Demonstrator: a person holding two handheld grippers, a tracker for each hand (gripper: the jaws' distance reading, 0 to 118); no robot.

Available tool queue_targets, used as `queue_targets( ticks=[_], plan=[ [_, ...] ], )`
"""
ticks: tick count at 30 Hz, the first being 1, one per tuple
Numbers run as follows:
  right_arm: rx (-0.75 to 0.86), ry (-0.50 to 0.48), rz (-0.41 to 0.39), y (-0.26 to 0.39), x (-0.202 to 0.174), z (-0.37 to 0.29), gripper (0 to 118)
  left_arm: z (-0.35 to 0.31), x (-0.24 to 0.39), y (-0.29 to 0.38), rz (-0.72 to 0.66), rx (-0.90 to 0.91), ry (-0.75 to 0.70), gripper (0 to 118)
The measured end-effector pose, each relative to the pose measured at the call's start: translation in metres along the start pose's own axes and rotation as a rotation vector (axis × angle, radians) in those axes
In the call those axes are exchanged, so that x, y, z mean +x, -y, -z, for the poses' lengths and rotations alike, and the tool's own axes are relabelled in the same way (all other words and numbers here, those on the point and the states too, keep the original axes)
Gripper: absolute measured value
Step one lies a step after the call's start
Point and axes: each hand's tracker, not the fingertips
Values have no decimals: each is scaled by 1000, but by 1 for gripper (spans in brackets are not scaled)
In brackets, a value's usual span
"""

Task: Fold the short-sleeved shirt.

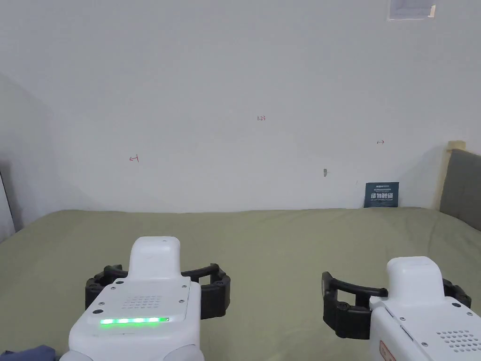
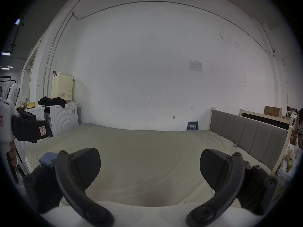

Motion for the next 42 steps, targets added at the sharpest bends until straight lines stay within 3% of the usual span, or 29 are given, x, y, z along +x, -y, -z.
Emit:
queue_targets(
  ticks=[32,37,42],
  plan=[
    [3,-13,3,-1,-5,0,118,2,2,-4,-28,-26,-18,118],
    [11,-19,-1,-3,-7,-2,118,-2,9,3,92,64,-130,118],
    [11,-18,10,-3,-7,-2,118,-11,3,1,-18,111,-37,118]
  ],
)
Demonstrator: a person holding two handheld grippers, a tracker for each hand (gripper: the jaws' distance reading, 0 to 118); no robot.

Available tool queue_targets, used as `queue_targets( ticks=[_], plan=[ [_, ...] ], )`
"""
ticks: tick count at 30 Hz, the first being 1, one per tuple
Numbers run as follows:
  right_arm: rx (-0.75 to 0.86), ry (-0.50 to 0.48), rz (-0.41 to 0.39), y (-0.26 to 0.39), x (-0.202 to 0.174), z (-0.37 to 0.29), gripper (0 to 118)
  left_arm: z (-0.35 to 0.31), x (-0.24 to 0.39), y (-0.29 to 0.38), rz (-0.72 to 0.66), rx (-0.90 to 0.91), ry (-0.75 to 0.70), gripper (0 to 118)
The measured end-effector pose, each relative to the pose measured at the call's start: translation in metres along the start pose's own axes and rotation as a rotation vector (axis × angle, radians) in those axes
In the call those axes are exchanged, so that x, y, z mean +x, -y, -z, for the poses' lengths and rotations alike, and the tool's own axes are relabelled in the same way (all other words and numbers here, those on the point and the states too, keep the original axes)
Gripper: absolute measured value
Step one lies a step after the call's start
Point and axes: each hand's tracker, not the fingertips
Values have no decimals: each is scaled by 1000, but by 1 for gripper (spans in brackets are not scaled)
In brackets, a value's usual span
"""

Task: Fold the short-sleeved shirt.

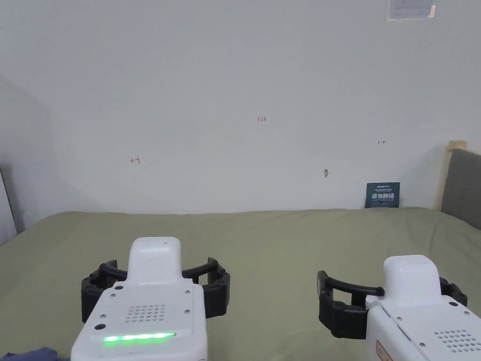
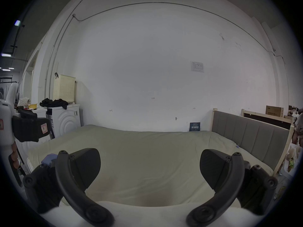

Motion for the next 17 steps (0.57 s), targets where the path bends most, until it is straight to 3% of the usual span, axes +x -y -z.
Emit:
queue_targets(
  ticks=[3,17],
  plan=[
    [0,-2,-7,0,0,-1,118,1,-6,-7,-38,-97,40,118],
    [9,0,-15,-3,-1,-2,118,3,-12,-5,-46,-96,67,118]
  ],
)
